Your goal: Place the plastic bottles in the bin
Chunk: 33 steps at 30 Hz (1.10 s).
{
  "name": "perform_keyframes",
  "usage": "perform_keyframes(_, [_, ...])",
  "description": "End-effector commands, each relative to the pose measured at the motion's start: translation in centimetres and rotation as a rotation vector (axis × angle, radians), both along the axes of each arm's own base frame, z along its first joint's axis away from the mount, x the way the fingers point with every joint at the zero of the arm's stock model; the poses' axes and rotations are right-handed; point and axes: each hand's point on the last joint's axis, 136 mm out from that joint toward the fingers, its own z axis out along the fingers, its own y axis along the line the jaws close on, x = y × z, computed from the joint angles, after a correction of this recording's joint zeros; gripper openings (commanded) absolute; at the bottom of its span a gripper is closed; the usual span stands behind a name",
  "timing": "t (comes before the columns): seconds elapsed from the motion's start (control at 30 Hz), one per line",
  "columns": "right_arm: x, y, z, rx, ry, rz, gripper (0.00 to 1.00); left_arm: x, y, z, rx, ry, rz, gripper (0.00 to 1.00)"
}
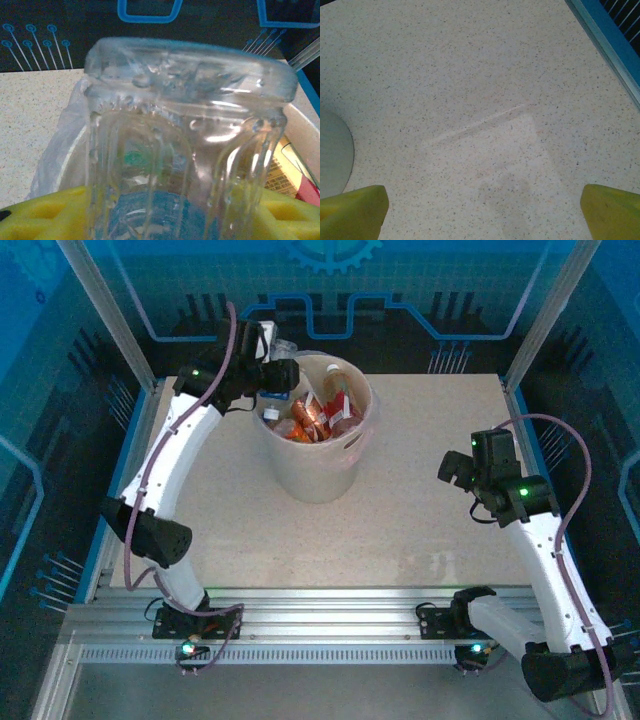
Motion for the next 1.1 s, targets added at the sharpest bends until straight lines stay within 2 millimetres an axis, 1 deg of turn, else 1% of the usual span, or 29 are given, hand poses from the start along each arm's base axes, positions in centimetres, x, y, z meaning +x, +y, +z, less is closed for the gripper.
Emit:
perform_keyframes(0.0, [0.3, -0.1, -0.2, 0.004, -0.006, -0.002, 1.00, -0.7, 0.1, 0.3, -0.025, 0.031, -0.002, 0.66])
perform_keyframes(0.2, [0.6, 0.1, -0.4, 0.012, -0.003, 0.002, 1.00, -0.9, 0.1, -1.1, -0.002, 0.081, -0.013, 0.76])
perform_keyframes(0.27, [0.6, 0.1, -0.4, 0.014, -0.002, 0.003, 1.00, -0.9, 0.0, -1.5, 0.001, 0.091, -0.018, 0.82])
perform_keyframes(0.37, [0.7, 0.1, -0.4, 0.014, -0.002, 0.005, 1.00, -0.6, -0.1, -1.5, 0.003, 0.084, -0.021, 0.88])
perform_keyframes(0.4, [0.6, 0.2, -0.4, 0.015, -0.001, 0.005, 1.00, -0.6, -0.1, -1.4, 0.001, 0.079, -0.022, 0.89])
perform_keyframes(0.6, [0.7, 0.2, -0.5, 0.014, 0.000, 0.007, 1.00, 0.0, -0.1, 0.6, -0.020, 0.004, -0.015, 0.90])
perform_keyframes(0.77, [0.8, 0.3, -0.5, 0.019, 0.001, 0.009, 1.00, 0.7, 0.6, 3.6, -0.025, -0.116, 0.027, 0.91])
perform_keyframes(0.9, [0.9, 0.4, -0.6, 0.021, 0.005, 0.014, 1.00, 1.6, 0.9, 5.2, -0.035, -0.208, 0.051, 0.93])
perform_keyframes(0.97, [1.0, 0.4, -0.7, 0.022, 0.008, 0.013, 1.00, 2.3, 0.9, 5.6, -0.039, -0.250, 0.067, 0.91])
perform_keyframes(1.07, [1.0, 0.5, -0.8, 0.025, 0.010, 0.016, 1.00, 3.5, 1.0, 5.4, -0.032, -0.283, 0.087, 0.82])
